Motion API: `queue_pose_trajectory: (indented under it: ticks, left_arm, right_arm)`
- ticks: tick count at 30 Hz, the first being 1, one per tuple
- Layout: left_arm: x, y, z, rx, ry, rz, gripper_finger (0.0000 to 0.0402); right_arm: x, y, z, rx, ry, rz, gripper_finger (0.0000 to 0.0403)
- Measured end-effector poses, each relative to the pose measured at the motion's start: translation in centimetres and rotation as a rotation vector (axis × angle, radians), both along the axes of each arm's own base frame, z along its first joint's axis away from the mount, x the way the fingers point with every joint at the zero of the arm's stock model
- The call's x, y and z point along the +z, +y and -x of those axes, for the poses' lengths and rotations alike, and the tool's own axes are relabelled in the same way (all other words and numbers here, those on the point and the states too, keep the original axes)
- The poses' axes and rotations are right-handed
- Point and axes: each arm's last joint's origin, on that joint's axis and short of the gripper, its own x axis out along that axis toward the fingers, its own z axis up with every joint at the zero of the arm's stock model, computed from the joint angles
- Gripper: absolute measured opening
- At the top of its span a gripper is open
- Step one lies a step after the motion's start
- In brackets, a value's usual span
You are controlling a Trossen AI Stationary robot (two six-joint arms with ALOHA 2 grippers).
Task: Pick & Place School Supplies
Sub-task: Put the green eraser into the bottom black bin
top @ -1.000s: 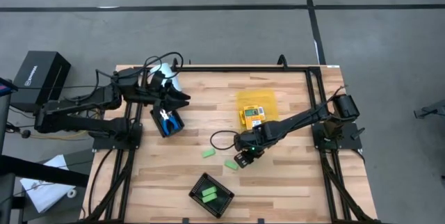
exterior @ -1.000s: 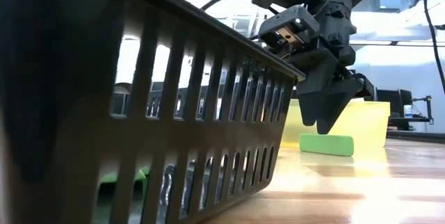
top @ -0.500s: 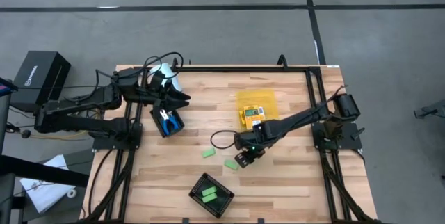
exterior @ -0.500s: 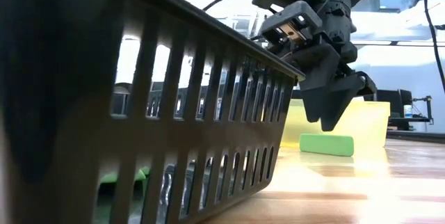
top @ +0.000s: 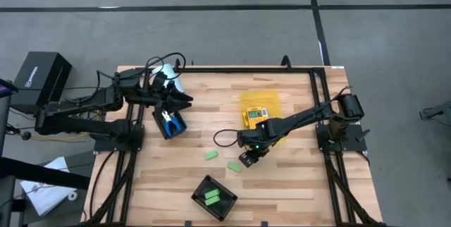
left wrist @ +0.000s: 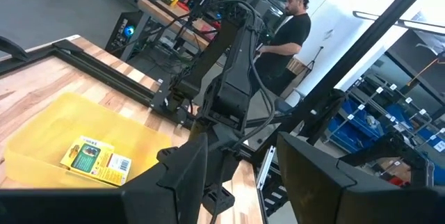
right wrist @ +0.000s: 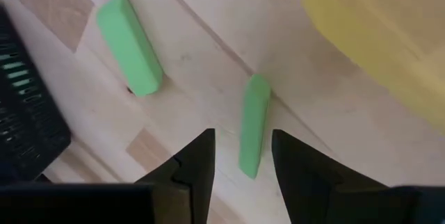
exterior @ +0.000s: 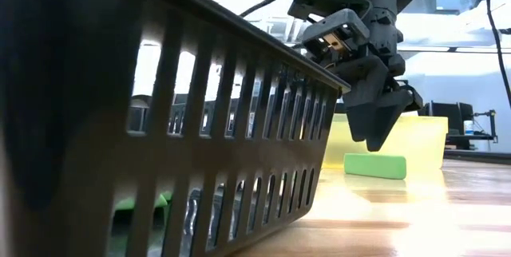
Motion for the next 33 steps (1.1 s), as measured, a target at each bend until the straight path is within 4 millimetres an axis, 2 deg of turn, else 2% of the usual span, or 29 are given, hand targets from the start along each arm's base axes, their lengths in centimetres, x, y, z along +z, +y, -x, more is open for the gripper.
queue_pose_trajectory:
  ticks: [9, 23, 26, 33]
  left_arm:
    - [0.0, 0.0, 0.0, 0.001, 0.001, 0.000, 0.0168]
    - [0.0, 0.0, 0.0, 0.003, 0.002, 0.004, 0.0168]
    - [0.0, 0.0, 0.0, 0.003, 0.001, 0.004, 0.0168]
    - [0.0, 0.0, 0.0, 0.003, -0.003, 0.006, 0.0168]
  right_arm:
    - [-1.2, 0.1, -0.8, -0.003, -0.002, -0.009, 0.0134]
    - [-1.7, 0.0, -0.8, -0.028, 0.006, -0.003, 0.0118]
    - [-1.2, -0.1, -0.8, -0.030, -0.001, -0.023, 0.0125]
    - [1.2, 0.2, -2.6, -0.017, -0.088, -0.043, 0.0143]
